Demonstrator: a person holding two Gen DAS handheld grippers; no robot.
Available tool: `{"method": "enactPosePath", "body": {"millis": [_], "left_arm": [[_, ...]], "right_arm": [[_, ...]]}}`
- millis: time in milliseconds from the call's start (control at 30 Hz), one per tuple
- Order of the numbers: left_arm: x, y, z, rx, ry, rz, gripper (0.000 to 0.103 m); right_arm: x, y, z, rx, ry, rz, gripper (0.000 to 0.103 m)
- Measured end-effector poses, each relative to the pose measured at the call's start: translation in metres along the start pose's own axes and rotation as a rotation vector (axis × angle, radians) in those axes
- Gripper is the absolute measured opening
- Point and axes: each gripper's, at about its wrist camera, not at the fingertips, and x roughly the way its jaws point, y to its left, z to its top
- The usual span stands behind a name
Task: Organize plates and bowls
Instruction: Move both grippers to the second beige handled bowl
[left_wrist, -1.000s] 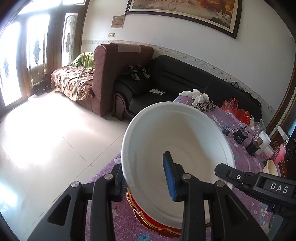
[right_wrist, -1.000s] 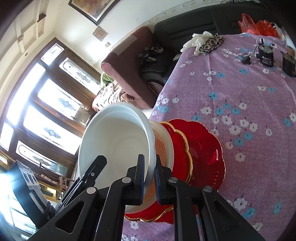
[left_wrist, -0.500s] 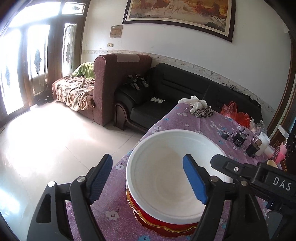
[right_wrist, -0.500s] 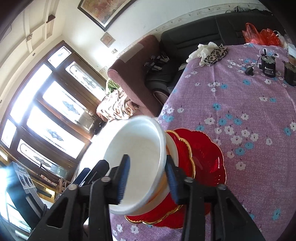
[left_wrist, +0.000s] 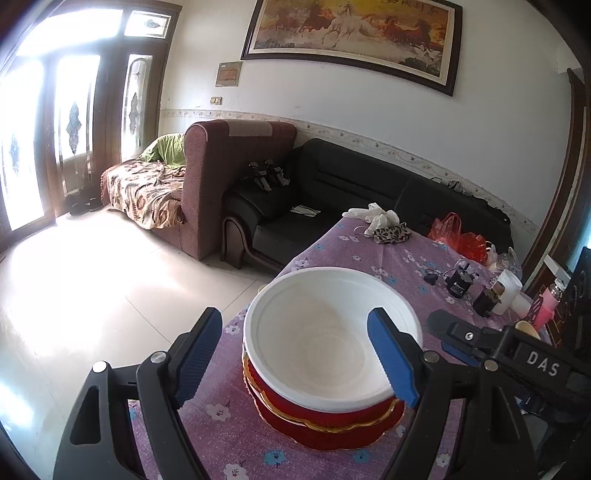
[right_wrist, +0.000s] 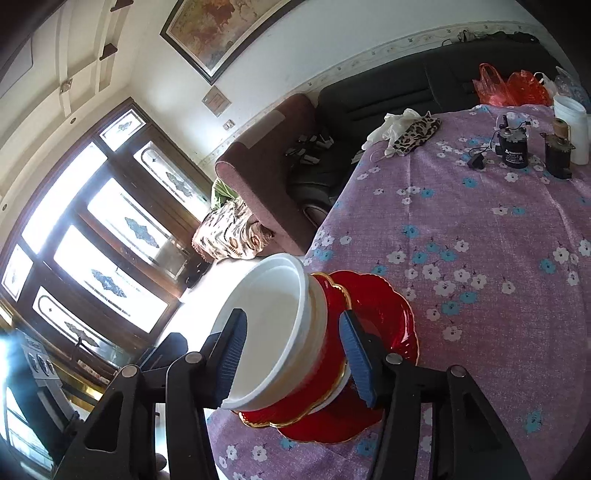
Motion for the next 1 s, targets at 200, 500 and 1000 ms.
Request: {"method": "enactPosePath", "body": {"millis": [200,500,1000], "left_arm": [[-0.026,-0.028,-0.009,0.036,-0.02,-0.077,0.087],[-0.021,-0.112,-0.044,0.22,0.148,-0.299,0.087],[0.042,-0.234,-0.037,0.238,0.428,-0.463,0.087]], "right_arm": [[-0.022,-0.027,-0.011,0.035,-0.01,-0.026,0.057],[-0.091,-0.116,-0.015,0.077,-0.078,-0.175,0.058],[-0.234,-0.28,0.032,0.181,-0.288,-0.569,0.057]]}}
